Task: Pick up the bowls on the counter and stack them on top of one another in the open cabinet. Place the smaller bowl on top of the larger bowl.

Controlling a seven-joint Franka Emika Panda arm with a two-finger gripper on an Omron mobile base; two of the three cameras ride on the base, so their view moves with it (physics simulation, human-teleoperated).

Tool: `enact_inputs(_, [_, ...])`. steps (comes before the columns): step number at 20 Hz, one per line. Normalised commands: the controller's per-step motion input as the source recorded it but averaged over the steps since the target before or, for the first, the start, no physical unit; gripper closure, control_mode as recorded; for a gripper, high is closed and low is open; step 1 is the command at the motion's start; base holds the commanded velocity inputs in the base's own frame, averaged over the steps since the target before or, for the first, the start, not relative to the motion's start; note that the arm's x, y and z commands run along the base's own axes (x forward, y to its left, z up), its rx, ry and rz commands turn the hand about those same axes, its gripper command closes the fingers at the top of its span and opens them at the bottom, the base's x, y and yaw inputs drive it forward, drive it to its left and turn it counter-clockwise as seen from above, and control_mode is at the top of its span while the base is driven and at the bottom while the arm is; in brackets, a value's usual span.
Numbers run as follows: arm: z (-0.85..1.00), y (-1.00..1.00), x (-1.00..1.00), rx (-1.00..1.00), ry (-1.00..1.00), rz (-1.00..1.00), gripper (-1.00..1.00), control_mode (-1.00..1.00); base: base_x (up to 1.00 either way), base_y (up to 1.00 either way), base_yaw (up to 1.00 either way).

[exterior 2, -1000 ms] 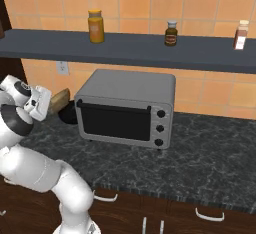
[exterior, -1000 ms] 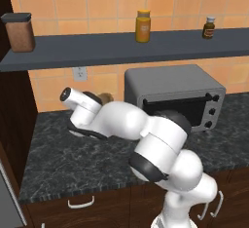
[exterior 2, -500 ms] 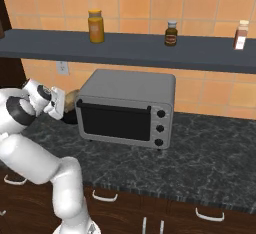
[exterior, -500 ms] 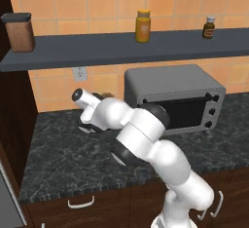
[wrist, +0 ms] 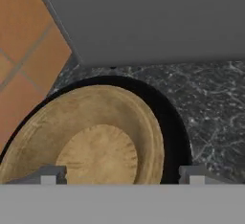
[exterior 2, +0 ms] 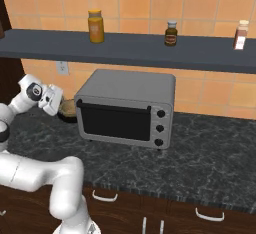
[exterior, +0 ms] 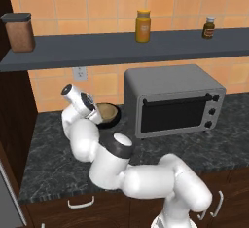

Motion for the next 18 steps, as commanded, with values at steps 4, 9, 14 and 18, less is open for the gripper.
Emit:
enact_inputs(4, [-0.09,0.12,-1.00,0.04,-0.12,-0.16,-1.00,-1.00,0.00,0.00,0.00])
enact_inputs(9, [-0.48,-0.06,-0.77,0.07,-0.17,-0.09,-1.00,-1.00,0.00,0.00,0.00])
enact_inputs(14, [-0.09,0.00,0.21,0.01,-0.18,-0.08,-1.00,-1.00,0.00,0.00,0.00])
enact_inputs(18, [0.10,0.00,0.54,0.00,-0.01,-0.06,-1.00,-1.00,0.00,0.00,0.00])
